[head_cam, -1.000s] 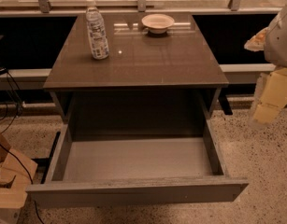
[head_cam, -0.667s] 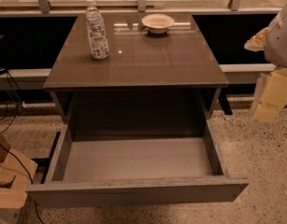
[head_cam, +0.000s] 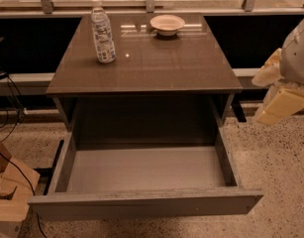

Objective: Close top drawer

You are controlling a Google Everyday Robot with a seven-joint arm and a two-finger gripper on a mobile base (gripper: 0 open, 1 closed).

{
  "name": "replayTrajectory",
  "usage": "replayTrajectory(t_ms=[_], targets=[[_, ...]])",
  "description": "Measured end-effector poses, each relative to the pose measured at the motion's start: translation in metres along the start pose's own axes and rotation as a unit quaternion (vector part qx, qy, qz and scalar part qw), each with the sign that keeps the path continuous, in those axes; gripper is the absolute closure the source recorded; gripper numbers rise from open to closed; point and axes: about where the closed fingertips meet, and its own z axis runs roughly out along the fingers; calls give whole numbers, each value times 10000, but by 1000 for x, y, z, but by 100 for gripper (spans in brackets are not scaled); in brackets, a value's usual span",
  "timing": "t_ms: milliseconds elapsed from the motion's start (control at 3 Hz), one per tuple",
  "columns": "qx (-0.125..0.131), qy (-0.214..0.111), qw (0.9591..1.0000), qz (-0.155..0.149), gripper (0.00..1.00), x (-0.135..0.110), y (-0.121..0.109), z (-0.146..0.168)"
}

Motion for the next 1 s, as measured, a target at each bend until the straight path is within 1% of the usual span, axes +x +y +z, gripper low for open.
replayTrajectory(t_ms=[333, 667, 1000], targets=[[-326, -218, 9990, 224, 66, 7, 22, 34], [-325, -206, 9990, 222, 89, 7, 23, 33], [-469, -85, 9983, 340, 100, 13, 34, 56]])
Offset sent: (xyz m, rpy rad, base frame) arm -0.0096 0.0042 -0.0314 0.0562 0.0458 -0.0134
